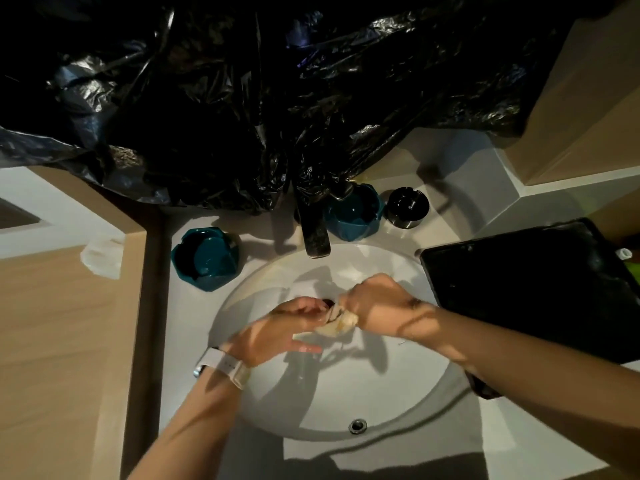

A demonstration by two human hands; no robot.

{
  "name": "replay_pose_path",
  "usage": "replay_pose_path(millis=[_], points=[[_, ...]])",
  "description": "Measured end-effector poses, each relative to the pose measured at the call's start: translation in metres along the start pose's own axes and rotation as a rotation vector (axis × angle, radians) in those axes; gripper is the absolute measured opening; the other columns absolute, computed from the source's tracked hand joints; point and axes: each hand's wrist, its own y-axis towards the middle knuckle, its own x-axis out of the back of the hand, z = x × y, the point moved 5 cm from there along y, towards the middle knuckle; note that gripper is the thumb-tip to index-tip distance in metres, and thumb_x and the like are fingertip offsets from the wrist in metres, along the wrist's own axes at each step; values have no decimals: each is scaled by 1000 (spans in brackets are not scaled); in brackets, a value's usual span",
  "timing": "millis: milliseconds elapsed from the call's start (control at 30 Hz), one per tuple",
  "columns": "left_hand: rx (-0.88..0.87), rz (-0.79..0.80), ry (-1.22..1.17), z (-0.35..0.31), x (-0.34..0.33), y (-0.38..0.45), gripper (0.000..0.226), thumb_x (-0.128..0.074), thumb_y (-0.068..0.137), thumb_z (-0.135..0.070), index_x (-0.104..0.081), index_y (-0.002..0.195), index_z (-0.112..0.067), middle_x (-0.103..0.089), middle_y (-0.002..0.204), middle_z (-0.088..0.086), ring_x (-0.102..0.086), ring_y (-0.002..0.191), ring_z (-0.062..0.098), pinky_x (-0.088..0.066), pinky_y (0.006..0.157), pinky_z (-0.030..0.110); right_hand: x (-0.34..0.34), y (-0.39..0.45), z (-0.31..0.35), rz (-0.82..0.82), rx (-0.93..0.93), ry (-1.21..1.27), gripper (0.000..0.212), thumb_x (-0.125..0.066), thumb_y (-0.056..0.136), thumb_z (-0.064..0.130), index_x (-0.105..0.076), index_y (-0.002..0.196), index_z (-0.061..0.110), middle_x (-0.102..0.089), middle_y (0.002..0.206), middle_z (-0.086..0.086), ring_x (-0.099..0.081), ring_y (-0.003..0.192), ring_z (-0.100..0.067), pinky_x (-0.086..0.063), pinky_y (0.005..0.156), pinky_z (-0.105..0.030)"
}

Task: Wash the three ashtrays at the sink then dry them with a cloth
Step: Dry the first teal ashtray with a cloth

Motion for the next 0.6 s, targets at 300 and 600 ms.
replay_pose_path(millis=[300,600], points=[[219,215,629,-15,-63,3,24,-76,85,-22,-53,80,-22,-43,61,-4,-37,50,9,-37,51,21,30,-8,13,-171,340,-395,23,-80,43,11,-63,53,22,-58,50,4,-58,46,-17,-29,45,-17],[-71,-225,1944,-9,-61,24,22,-46,93,-19,-63,99,-7,-68,105,9,-67,92,30,-43,70,34,-45,-5,1,312,-145,467,16,-53,90,14,-55,74,16,-47,67,-2,-45,67,-20,-37,64,-31]])
